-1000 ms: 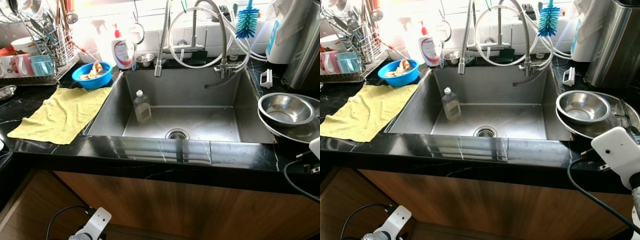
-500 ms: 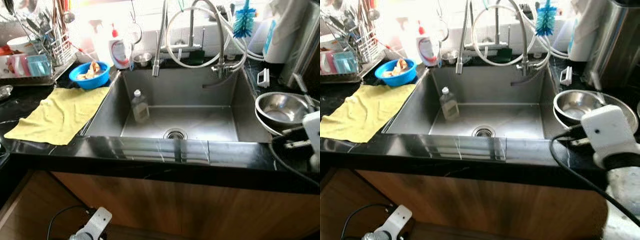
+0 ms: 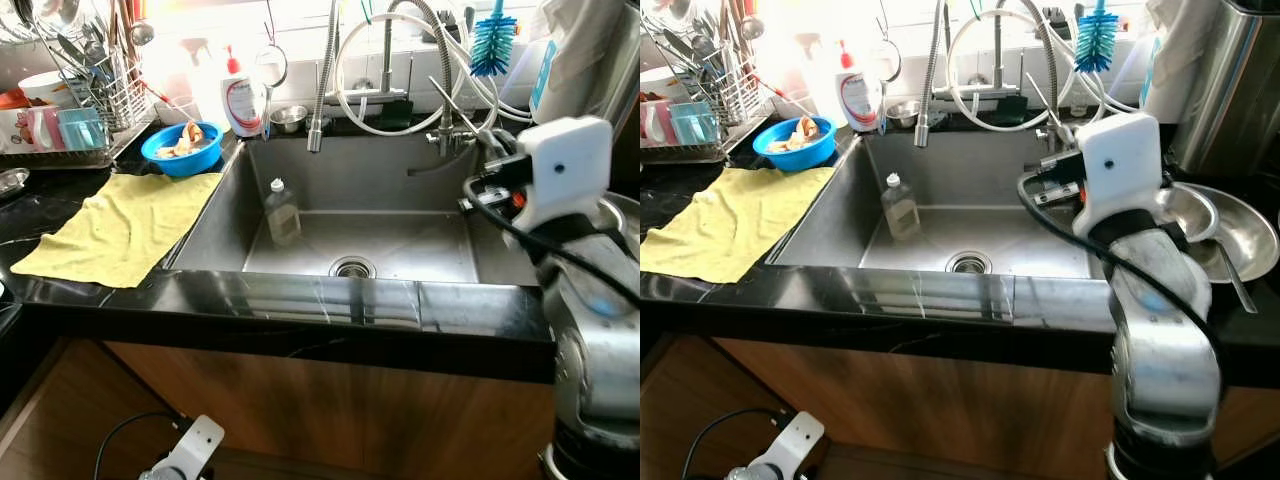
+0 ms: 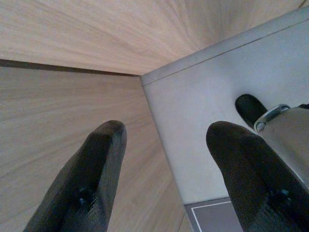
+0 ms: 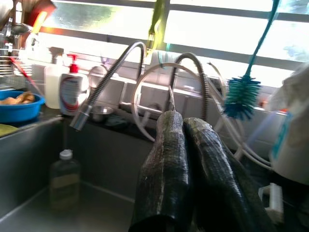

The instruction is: Kitchen organization

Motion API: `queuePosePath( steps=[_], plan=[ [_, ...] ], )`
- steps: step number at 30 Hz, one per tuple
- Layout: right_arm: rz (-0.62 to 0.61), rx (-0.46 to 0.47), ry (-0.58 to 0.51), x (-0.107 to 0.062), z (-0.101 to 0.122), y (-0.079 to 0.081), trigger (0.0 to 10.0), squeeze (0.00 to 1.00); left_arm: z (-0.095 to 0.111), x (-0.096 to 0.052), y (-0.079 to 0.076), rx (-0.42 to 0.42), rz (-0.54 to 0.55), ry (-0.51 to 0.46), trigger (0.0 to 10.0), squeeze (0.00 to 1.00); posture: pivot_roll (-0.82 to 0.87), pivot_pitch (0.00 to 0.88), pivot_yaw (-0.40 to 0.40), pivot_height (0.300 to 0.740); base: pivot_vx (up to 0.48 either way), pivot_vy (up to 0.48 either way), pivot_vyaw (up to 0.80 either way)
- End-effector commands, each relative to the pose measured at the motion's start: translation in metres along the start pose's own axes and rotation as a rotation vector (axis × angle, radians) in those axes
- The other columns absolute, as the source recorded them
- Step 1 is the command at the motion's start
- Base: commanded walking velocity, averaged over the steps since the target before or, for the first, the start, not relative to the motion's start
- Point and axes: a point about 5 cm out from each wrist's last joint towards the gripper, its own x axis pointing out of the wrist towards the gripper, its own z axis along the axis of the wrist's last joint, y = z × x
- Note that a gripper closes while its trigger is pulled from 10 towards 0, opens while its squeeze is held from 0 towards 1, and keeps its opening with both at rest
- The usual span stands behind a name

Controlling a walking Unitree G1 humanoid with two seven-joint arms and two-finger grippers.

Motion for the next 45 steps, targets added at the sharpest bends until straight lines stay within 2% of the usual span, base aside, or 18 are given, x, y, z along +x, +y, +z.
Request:
queuePosePath(
  steps=[1,5,7,16,21,23,26,33,35,42,45],
  plan=[
    [0.052,0.031,-0.003,0.014,0.0,0.006,10.0,0.0,-0.005,-0.001,0.003,-0.005,0.015,0.015,10.0,0.0,-0.17,0.0,0.099,0.74,0.0,0.0,0.0],
    [0.072,0.111,0.018,0.027,-0.008,0.006,10.0,0.0,-0.007,-0.002,0.003,-0.009,0.015,0.019,10.0,0.0,-0.17,0.0,0.098,0.74,0.0,0.0,0.0],
    [0.065,0.146,0.094,0.035,-0.023,0.002,10.0,0.0,-0.007,-0.002,0.002,-0.011,0.015,0.019,10.0,0.0,-0.16,0.0,0.096,0.74,0.0,0.0,0.0],
    [0.033,0.175,0.211,0.049,-0.054,-0.011,10.0,0.0,-0.007,-0.001,0.001,-0.012,0.012,0.017,10.0,0.0,-0.16,0.0,0.095,0.74,0.0,0.0,0.0],
    [0.071,0.231,0.245,0.055,-0.068,-0.006,10.0,0.0,-0.007,-0.001,0.0,-0.008,0.009,0.016,10.0,0.0,-0.16,0.0,0.094,0.74,0.0,0.0,0.0],
    [0.097,0.226,0.253,0.056,-0.072,-0.001,10.0,0.0,-0.007,-0.002,0.0,-0.007,0.008,0.017,10.0,0.0,-0.16,0.0,0.094,0.74,0.0,0.0,0.0],
    [0.161,0.266,0.254,0.056,-0.075,0.008,10.0,0.0,-0.007,-0.002,0.0,-0.005,0.007,0.017,10.0,0.0,-0.16,0.0,0.094,0.74,0.0,0.0,0.0],
    [0.174,0.267,0.256,0.056,-0.076,0.01,10.0,0.0,-0.007,-0.002,0.0,-0.005,0.006,0.017,10.0,0.0,-0.16,0.0,0.094,0.74,0.0,0.0,0.0],
    [0.12,0.258,0.345,0.05,-0.101,0.007,10.0,0.0,-0.007,-0.001,0.0,-0.005,0.003,0.018,10.0,0.0,-0.15,0.0,0.092,0.74,0.0,0.0,0.0],
    [0.109,0.279,0.403,0.044,-0.119,0.009,10.0,0.0,-0.006,-0.001,0.0,-0.009,0.005,0.018,10.0,0.0,-0.14,0.0,0.092,0.74,0.0,0.0,0.0],
    [0.109,0.281,0.403,0.044,-0.12,0.01,10.0,0.0,-0.007,-0.001,0.0,-0.008,0.006,0.018,10.0,0.0,-0.14,0.0,0.091,0.74,0.0,0.0,0.0]
  ],
)
